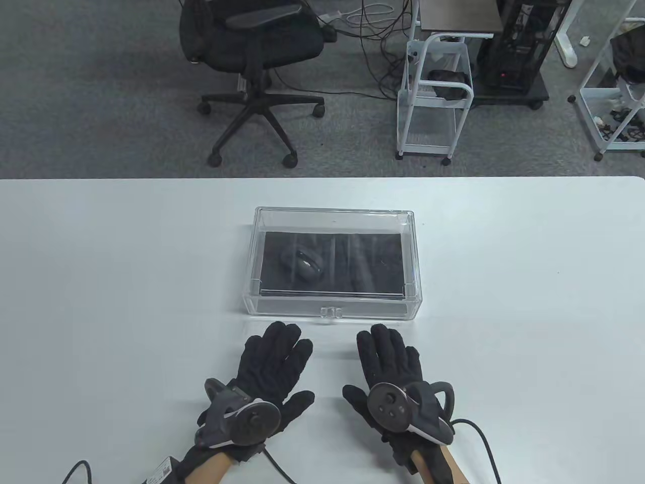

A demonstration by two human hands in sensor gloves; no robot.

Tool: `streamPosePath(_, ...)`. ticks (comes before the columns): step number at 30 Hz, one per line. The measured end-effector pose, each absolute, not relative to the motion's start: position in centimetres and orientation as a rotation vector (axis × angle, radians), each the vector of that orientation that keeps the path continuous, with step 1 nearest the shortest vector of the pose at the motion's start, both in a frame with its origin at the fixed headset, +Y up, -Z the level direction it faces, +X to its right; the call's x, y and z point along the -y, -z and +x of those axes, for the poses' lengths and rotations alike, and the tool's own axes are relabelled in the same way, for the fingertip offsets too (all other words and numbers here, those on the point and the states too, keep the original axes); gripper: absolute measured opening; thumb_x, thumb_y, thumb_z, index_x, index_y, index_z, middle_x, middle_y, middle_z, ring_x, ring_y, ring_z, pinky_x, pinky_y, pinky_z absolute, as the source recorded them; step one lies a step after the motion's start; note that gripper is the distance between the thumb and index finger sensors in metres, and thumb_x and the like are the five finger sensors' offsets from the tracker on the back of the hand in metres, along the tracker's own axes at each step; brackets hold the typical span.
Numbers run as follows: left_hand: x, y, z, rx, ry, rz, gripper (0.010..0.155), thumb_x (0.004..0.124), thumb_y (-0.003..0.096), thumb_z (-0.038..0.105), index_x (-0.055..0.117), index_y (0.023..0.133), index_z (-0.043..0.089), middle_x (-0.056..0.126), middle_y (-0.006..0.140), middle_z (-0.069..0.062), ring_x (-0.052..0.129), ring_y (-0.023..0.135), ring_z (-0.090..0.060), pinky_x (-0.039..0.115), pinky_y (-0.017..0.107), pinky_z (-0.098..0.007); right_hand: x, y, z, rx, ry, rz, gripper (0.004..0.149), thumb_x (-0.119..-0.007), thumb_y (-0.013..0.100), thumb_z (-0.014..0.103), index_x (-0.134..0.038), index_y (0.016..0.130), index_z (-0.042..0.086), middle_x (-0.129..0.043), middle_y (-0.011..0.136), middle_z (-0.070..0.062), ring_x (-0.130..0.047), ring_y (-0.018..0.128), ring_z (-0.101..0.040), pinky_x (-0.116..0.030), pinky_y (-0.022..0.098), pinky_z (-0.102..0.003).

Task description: Pull drawer to retrieve items

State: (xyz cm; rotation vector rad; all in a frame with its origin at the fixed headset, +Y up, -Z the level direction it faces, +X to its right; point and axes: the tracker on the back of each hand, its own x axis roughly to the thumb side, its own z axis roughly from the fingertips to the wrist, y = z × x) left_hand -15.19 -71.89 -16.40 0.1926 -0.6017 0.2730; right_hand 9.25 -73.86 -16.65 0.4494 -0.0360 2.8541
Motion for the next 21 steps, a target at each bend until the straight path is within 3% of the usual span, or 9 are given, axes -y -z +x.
streamPosePath(21, 71.96, 16.39, -15.22, 0.587, -0.262, 0.162, 0.087, 0.066, 0.0490, 0.061, 0.027, 0.118, 0.026, 0.026, 0.126, -0.014, 0.029, 0.117, -0.045, 0.040, 0.076, -0.074, 74.02, 16.52, 8.93, 0.001, -2.859, 0.457, 0.097, -0.066, 0.052, 0.062, -0.012, 0.117, 0.014, -0.018, 0.121, -0.024, -0.033, 0.111, -0.054, -0.043, 0.073, -0.073)
